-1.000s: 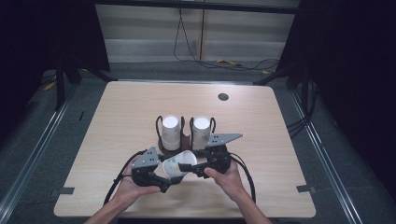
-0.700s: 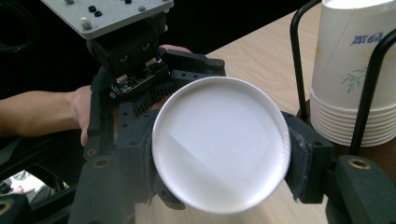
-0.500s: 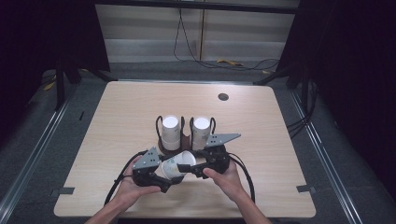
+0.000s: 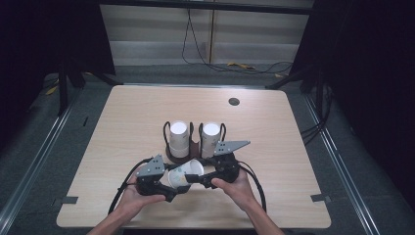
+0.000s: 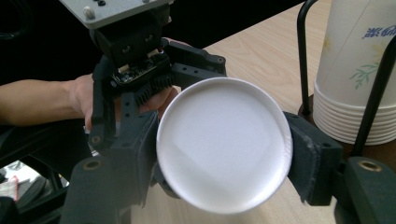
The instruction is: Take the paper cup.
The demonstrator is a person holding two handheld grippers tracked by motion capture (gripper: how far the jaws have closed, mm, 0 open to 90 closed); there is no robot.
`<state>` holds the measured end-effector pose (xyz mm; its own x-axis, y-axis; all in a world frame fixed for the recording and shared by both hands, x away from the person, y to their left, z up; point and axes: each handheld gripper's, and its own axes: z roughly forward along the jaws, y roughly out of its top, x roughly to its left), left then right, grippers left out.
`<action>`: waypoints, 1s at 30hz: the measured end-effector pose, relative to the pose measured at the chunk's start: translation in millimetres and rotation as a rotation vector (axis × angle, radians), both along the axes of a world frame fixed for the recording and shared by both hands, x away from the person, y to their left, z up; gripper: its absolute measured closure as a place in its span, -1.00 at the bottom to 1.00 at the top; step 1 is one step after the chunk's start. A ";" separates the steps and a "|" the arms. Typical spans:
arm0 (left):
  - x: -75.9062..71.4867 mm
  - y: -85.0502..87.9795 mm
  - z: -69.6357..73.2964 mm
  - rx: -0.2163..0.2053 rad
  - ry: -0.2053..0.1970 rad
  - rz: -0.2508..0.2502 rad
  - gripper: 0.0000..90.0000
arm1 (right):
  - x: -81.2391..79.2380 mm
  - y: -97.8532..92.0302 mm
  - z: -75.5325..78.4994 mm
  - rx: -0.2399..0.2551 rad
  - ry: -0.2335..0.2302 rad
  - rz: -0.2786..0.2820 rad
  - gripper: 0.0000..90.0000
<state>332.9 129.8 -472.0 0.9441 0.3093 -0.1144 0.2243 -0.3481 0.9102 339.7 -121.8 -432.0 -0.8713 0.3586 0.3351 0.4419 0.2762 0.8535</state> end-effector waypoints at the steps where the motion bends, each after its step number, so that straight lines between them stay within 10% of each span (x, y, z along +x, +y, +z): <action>1: 0.3 0.9 0.1 -0.002 0.002 0.003 -0.50 | -0.3 0.1 0.1 -0.001 -0.002 -0.005 -0.35; 30: 5.6 18.2 4.5 0.026 0.068 0.027 -0.48 | -0.1 -18.6 12.7 -0.055 -0.040 -0.039 -0.61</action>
